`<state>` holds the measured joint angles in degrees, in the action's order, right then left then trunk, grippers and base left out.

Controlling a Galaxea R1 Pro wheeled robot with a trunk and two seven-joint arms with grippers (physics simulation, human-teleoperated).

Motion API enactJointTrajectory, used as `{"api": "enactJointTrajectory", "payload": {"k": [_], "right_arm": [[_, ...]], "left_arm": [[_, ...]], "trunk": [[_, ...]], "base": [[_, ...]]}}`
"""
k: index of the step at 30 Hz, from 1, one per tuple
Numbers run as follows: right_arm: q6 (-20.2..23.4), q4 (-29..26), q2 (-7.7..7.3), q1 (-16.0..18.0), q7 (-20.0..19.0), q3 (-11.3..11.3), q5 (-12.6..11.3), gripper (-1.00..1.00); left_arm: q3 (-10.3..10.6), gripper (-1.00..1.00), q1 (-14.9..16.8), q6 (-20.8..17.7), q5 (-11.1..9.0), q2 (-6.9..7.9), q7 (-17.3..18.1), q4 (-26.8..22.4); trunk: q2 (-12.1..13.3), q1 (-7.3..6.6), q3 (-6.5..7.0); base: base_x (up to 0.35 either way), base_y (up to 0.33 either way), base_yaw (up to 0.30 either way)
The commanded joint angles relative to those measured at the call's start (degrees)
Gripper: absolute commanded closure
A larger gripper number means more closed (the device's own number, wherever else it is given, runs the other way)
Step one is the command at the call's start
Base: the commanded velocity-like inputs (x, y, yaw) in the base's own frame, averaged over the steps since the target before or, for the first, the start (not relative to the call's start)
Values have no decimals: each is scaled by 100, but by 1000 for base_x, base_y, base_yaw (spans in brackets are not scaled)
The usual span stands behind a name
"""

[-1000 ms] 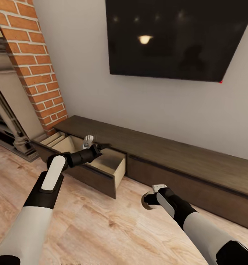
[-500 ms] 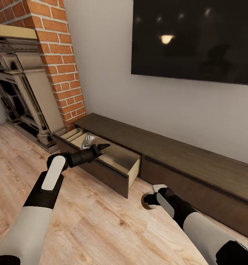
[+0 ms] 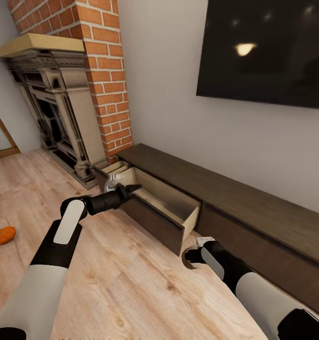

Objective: Place each of the two pumpkins and all three candles from the living room inside a cabinet in the living room (use any cabinet), then make sure every cabinet is closed, and position the cauldron so it is next to a table in the living room.

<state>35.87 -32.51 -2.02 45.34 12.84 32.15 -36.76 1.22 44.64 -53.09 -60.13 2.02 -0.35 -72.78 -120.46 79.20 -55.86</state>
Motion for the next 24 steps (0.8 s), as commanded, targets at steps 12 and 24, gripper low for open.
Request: {"api": "enactJointTrajectory", "payload": {"k": [12, 24], "right_arm": [[-8, -1, 0, 1, -1, 2, 3, 100], [-9, -9, 0, 1, -1, 2, 7, 100]], "left_arm": [[-8, -100, -8, 0, 1, 0, 0, 0], [-26, -100, -8, 0, 1, 0, 0, 1]], "trunk": [[0, 0, 0], [0, 0, 0]], "base": [[0, 0, 290], [0, 0, 290]]}}
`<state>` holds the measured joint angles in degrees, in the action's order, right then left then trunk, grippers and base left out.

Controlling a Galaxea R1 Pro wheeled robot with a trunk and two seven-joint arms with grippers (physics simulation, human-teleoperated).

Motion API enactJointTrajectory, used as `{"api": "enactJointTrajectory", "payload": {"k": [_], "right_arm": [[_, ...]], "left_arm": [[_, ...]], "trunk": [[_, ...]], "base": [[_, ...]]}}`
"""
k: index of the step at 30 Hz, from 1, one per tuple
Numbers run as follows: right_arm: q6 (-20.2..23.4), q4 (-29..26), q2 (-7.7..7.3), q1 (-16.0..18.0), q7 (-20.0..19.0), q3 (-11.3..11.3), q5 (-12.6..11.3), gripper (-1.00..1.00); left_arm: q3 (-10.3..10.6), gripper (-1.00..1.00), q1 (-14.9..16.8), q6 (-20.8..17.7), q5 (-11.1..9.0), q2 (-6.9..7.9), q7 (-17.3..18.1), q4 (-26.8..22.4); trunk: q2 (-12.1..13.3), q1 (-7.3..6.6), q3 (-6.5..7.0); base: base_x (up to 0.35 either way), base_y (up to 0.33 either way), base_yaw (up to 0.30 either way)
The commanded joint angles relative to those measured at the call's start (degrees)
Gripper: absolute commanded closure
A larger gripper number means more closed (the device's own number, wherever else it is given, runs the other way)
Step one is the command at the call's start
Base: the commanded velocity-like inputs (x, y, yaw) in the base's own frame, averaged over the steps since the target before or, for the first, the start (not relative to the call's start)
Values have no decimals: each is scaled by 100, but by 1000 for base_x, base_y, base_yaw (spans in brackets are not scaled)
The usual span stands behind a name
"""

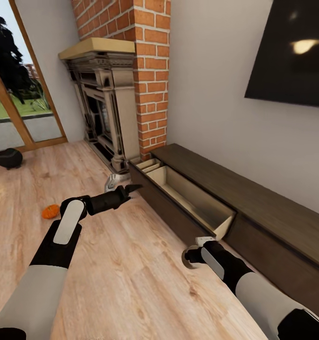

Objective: Place each of the two pumpkins and all three candles from the living room inside a cabinet in the living room (use any cabinet), then make sure every cabinet is closed, and position the cauldron so it is next to a table in the living room.

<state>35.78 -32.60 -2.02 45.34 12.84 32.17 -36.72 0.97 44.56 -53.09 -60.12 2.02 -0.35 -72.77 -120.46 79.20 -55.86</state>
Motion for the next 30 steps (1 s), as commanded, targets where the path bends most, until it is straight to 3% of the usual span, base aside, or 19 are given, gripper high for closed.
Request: {"api": "enactJointTrajectory", "payload": {"k": [1, 30], "right_arm": [[-1, -1, 0, 1, -1, -1, 4, 100], [-1, -5, 0, 1, 4, -1, 3, 100]], "left_arm": [[0, -100, 0, 0, 1, 0, 0, 0], [0, -100, -4, 0, 1, 0, -1, 8]], "trunk": [[0, 0, 0], [0, 0, -56]], "base": [[0, 0, 290], [0, 0, 265]]}}
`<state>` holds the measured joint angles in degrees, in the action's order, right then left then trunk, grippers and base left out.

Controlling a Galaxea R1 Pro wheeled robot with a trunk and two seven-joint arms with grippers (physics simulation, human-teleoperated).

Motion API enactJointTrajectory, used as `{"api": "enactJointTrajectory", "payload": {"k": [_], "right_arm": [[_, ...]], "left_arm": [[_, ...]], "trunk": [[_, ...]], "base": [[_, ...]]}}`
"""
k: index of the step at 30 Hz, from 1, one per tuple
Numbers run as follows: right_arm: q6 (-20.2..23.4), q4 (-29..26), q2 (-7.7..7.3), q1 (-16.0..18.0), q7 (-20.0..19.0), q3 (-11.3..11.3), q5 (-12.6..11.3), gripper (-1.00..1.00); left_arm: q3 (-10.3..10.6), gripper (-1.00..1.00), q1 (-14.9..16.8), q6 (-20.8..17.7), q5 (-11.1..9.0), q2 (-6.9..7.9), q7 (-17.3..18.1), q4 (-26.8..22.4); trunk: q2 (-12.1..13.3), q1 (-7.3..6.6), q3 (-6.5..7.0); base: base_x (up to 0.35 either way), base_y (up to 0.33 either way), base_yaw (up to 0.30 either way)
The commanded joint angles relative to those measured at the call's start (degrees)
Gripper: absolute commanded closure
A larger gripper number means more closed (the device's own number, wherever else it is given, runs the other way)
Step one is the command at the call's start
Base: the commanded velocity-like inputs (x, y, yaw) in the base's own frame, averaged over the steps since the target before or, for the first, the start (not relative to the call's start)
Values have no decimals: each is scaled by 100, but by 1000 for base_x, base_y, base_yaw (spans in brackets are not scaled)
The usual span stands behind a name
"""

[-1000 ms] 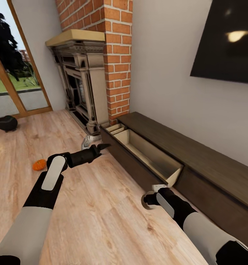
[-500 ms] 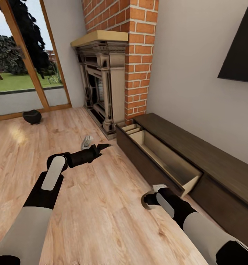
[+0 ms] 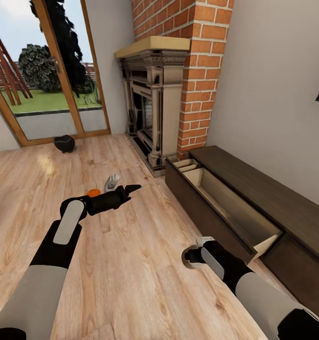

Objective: Place each of the two pumpkins and all three candles from the living room inside a cabinet in the living room (use any cabinet), then make sure every cabinet is closed, and position the cauldron so it is next to a table in the living room.

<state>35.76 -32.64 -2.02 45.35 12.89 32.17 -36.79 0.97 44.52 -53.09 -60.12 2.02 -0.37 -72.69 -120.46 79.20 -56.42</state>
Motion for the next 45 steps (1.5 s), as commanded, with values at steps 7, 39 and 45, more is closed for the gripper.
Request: {"api": "enactJointTrajectory", "payload": {"k": [7, 39, 45], "right_arm": [[2, -5, 0, 1, 0, 4, 30, 100], [1, -5, 9, 1, -2, 3, 383, 100], [-7, -8, 7, 1, -26, 8, 383, 100]], "left_arm": [[0, -100, 1, 0, 0, 3, 2, 0], [0, -100, -4, 0, 0, 8, 2, -9], [0, -100, -4, 0, 0, 8, 2, -3]], "trunk": [[0, 0, -4], [0, 0, -133], [0, 0, -134]], "base": [[0, 0, 92], [0, 0, 198], [0, 0, 0]]}}
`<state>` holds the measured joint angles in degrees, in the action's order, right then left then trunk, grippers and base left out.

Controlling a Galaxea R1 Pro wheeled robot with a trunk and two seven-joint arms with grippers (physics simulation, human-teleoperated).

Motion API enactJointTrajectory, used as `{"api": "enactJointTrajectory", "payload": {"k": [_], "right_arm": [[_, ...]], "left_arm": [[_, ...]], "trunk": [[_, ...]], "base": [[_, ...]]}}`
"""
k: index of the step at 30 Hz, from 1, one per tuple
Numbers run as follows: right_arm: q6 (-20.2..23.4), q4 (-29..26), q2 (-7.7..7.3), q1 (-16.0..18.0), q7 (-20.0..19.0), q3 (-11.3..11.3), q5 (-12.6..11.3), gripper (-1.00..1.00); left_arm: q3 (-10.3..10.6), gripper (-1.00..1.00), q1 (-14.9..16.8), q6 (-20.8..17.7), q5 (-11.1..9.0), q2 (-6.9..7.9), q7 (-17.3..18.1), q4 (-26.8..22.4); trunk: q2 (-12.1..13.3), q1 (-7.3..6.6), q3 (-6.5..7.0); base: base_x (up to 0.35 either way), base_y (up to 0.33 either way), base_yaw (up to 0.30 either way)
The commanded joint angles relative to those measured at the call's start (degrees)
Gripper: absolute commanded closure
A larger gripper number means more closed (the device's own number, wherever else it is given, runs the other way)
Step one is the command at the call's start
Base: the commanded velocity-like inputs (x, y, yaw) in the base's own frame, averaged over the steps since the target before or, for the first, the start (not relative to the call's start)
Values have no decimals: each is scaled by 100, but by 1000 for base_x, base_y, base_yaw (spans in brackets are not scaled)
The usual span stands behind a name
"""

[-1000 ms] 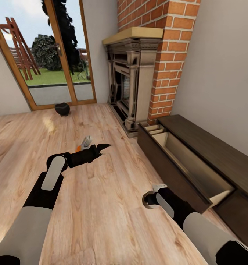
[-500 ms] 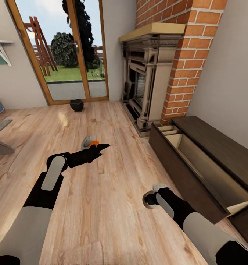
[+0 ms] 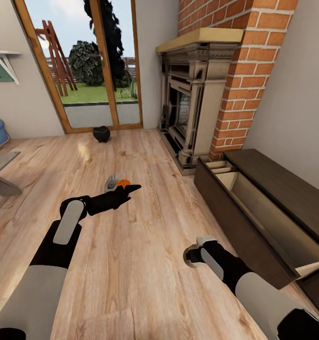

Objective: Place each of the two pumpkins and all three candles from the living room inside a cabinet in the living room (use any cabinet), then make sure every cabinet is closed, and position the cauldron so it is next to a table in the living room.

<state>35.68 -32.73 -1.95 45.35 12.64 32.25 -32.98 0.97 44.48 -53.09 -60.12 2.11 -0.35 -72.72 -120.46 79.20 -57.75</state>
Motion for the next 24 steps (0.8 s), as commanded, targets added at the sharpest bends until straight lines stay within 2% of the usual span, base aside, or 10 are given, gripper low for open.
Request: {"api": "enactJointTrajectory", "payload": {"k": [1, 12, 24], "right_arm": [[0, -2, 1, 0, 2, 1, 4, 100], [0, -6, 2, 0, 15, 30, 11, 100], [-9, -6, 2, 0, 19, 35, 20, 100]], "left_arm": [[0, -100, 0, 0, 0, 0, 0, 1], [0, -100, -1, 0, 0, 0, 0, -1], [0, -100, -1, 0, 0, 0, 0, -1]], "trunk": [[0, 0, 0], [0, 0, 61], [0, 0, 168]], "base": [[0, 0, 0], [0, 0, 155], [0, 0, 10]]}}
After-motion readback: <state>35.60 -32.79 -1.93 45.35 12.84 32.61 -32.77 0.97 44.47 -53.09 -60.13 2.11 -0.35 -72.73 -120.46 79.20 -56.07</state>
